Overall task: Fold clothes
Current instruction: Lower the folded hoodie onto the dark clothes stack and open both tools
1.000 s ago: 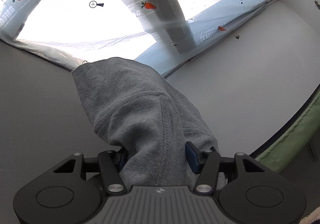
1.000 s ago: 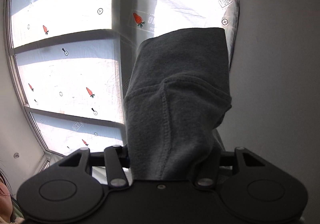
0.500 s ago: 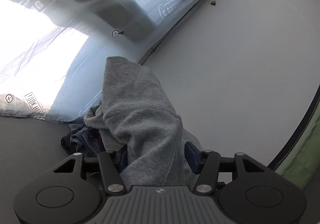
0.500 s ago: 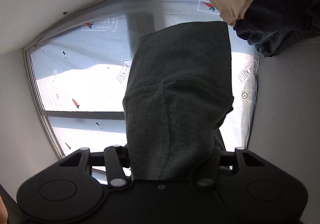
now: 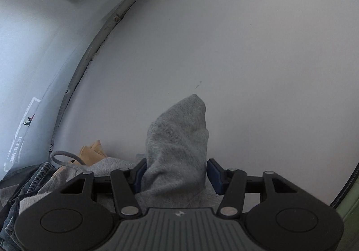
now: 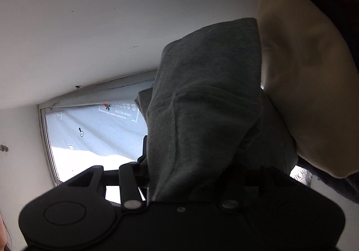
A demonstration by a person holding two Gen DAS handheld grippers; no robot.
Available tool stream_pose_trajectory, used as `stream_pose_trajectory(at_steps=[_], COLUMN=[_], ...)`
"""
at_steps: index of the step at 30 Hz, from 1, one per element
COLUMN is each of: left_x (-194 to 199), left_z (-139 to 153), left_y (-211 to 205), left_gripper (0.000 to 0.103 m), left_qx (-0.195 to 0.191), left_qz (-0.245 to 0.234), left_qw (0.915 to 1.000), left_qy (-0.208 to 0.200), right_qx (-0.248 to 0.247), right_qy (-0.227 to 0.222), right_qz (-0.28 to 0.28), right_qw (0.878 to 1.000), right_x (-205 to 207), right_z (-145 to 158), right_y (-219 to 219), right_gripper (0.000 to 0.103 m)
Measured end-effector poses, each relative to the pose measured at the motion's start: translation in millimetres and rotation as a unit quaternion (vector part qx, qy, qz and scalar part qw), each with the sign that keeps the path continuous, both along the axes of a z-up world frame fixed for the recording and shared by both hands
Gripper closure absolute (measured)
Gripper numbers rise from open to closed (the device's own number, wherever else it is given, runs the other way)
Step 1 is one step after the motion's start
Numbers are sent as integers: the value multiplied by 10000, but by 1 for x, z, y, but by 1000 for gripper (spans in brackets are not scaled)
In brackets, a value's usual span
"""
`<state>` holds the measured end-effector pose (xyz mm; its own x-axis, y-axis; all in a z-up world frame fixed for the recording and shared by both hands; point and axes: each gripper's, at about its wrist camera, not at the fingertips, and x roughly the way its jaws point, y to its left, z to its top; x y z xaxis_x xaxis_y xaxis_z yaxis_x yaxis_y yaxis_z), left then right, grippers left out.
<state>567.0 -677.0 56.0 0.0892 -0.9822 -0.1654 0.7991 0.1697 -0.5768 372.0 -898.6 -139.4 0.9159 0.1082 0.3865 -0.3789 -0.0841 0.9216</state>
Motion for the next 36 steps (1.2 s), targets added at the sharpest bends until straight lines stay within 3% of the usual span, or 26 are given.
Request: stream_pose_trajectory(at_steps=[7,12,14,15,17,18,20,22,23,24,26,30,32,33,36], left_x=[18,21,22,23,23,25,32,40,43,45,53,57,52,49,45], left_z=[24,41,42,38,20,4,-28,-65,-78,-90,-101,-93,-89,-89,-95], left_y=[-5,-11,-13,-13,-17,-20,-27,-34,-35,-34,-33,-44,-51,-54,-59], left_gripper=[47,47,46,45,44,44,45,47,47,46,44,45,45,45,45], left_qx=[-947,-1431,-1473,-1419,-1038,-652,281,1413,1711,1832,1697,1683,1827,1899,1987], left_qz=[-207,-327,-366,-320,-43,190,762,1409,1593,1665,1735,1804,1793,1801,1882], left_qw=[9952,9883,9870,9878,9930,9963,9948,9770,9691,9661,9689,9668,9611,9578,9533], left_qy=[-113,-407,-525,-563,-555,-527,-615,-755,-780,-731,-483,-667,-1036,-1186,-1281], right_qx=[-313,-888,-1116,-1298,-1734,-2000,-2545,-3074,-3205,-3287,-3448,-4313,-4729,-4952,-5548], right_qy=[-719,-1005,-844,-555,453,1091,2389,3357,3592,3741,4034,4510,4706,4781,4849], right_qz=[-219,-438,-593,-745,-1193,-1426,-1821,-2253,-2341,-2379,-2454,-2793,-3031,-3219,-4015], right_qw=[9967,9900,9884,9872,9765,9632,9192,8614,8447,8339,8113,7298,6805,6500,5439], right_x=[23,28,22,16,0,-8,-21,-37,-43,-47,-56,-58,-60,-61,-58], right_z=[33,64,69,70,68,67,63,58,58,58,58,76,86,90,108], right_y=[-12,-26,-27,-26,-16,-9,5,18,21,22,24,46,59,70,110], right_gripper=[56,56,56,56,56,56,55,48,42,39,34,32,32,32,33])
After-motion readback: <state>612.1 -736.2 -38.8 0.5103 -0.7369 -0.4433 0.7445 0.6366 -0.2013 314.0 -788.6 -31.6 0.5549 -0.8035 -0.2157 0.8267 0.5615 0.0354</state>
